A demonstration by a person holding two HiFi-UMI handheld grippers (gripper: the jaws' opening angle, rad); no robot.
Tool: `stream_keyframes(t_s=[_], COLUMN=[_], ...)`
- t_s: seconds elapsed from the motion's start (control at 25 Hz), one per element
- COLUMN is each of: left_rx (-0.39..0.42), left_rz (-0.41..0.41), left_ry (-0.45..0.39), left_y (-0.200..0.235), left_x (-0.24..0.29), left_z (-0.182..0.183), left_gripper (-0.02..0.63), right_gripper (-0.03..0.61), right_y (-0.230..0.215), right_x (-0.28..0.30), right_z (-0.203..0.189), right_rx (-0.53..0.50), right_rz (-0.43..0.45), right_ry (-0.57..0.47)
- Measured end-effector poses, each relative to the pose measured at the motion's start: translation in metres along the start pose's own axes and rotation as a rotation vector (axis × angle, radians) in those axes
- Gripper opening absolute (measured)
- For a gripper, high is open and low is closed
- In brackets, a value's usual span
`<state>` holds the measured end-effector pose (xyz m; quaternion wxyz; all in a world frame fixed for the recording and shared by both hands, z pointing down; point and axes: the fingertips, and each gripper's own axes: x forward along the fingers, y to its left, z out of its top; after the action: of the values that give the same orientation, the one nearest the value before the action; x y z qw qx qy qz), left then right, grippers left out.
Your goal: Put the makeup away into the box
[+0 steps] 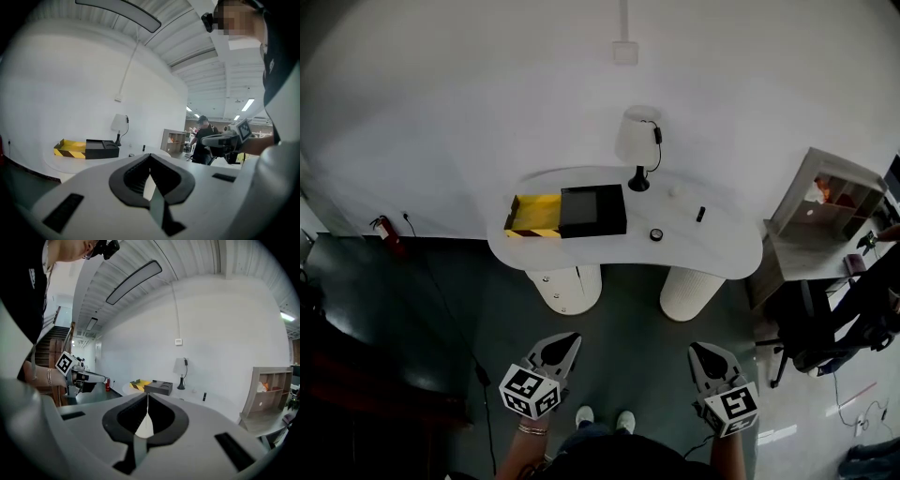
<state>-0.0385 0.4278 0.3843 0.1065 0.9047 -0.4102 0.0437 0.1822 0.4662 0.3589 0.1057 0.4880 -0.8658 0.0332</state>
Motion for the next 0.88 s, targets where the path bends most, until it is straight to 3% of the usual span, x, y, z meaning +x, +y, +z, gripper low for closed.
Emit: stream_keyframes(t_s=[0.36,0.52,0.88], left_rx=[-0.003,-0.019,-0.002], left_rz=[0.038,0.048,0.036], left_ry=[0.023,0.056,0.030], left_y=[-0.017,-0.004,0.042], left_x=[0.005,0.016,0.076], left_z=[-0.015,-0.016,0.018], left_gripper=[0.014,0.014,0.014], right_gripper=[0.020,0.020,0.021], right_y=[-0.018,-0.034,-0.069], right_x=[0.001,0.016,0.077], right_z=[-0.028,-0.027,-0.007], right_rx=[0.058,0.072,0.087], right_rz=[0.024,0.003,0.002], right_ry=[0.038,0.041,0.036])
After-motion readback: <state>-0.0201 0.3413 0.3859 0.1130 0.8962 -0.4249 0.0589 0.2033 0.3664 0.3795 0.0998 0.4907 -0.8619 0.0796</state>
